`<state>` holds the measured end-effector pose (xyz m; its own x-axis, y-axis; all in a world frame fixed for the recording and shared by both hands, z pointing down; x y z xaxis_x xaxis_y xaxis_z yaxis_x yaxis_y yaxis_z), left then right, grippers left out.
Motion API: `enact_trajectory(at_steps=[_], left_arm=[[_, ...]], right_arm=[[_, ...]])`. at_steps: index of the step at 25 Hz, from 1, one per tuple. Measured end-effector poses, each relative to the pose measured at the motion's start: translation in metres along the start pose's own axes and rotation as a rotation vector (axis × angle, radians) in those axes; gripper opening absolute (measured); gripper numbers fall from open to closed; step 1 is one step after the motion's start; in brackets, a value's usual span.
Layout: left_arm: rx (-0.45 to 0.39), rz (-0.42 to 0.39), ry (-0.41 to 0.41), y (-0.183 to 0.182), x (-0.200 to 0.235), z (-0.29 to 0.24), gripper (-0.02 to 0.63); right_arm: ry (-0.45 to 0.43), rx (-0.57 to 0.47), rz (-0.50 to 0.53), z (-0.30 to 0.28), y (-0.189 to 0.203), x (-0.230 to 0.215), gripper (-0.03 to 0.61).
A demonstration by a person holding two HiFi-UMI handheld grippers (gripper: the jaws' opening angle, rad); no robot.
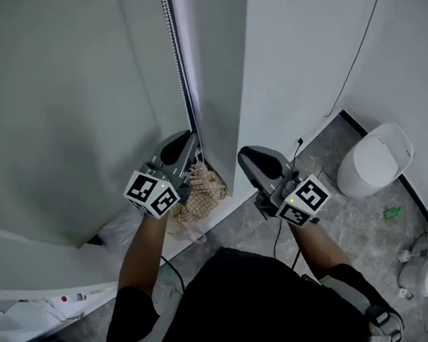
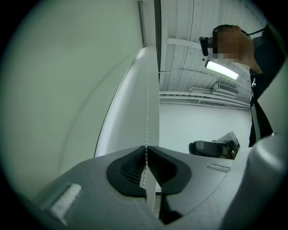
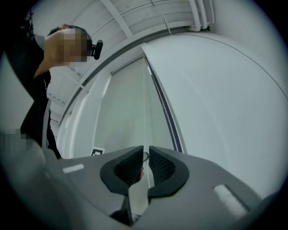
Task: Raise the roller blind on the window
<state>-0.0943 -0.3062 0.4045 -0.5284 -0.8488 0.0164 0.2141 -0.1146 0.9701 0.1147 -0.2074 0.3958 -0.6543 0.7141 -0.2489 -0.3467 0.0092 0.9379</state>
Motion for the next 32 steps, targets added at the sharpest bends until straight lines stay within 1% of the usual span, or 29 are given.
enact_trajectory(at_steps=[2,4,6,11,14,17,21,23,27,29,32], left_arm=[[0.0,-0.014,-0.008,-0.003,-0.007,0.008,0.015],[0.004,-0.013,-0.015,-0.003,-0.014,0.014,0.015],[0.005,-0.005,-0.011,-0.001,-0.022,0.019,0.015],[0.003,-0.019,-0.011,-0.003,-0.041,0.027,0.014],[0.001,-0.02,-0.023,-0.006,-0.05,0.031,0.014],[-0.008,-0.02,-0.029,-0.006,-0.054,0.035,0.014],[0.001,-0.036,-0.038,-0.007,-0.055,0.04,0.014],[0.003,-0.04,-0.036,-0.007,-0.055,0.041,0.014],[0.016,-0.043,-0.024,-0.007,-0.056,0.041,0.014],[0.016,-0.028,-0.021,-0.005,-0.056,0.041,0.012],[0.009,0.006,-0.031,-0.001,-0.055,0.044,0.012]], right_arm=[[-0.074,-0.005,0.016,-0.023,-0.014,0.006,0.034],[-0.128,-0.003,0.045,-0.047,-0.027,0.014,0.036],[-0.161,-0.008,0.063,-0.07,-0.037,0.02,0.048],[-0.236,-0.052,0.045,-0.106,-0.063,0.027,0.107],[-0.278,-0.079,0.018,-0.12,-0.08,0.03,0.109],[-0.307,-0.081,0.005,-0.131,-0.095,0.033,0.109],[-0.344,-0.088,-0.007,-0.14,-0.111,0.039,0.1],[-0.346,-0.1,-0.005,-0.143,-0.117,0.042,0.04],[-0.361,-0.096,-0.022,-0.147,-0.117,0.047,0.022],[-0.357,-0.098,-0.021,-0.146,-0.114,0.048,0.016],[-0.329,-0.129,0.023,-0.14,-0.109,0.045,0.014]])
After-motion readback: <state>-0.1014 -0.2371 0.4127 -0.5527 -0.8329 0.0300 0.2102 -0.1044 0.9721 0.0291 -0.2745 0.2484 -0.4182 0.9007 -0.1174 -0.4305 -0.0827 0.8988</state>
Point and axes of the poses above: the fingertips, and each gripper's own axes: z backward along the fingers, x to its left, y out of its underside, the point moved 8 cm from there along z, backward along the fingers, and after that the axes turned 6 degrees about -z, right-handed, at the moved point
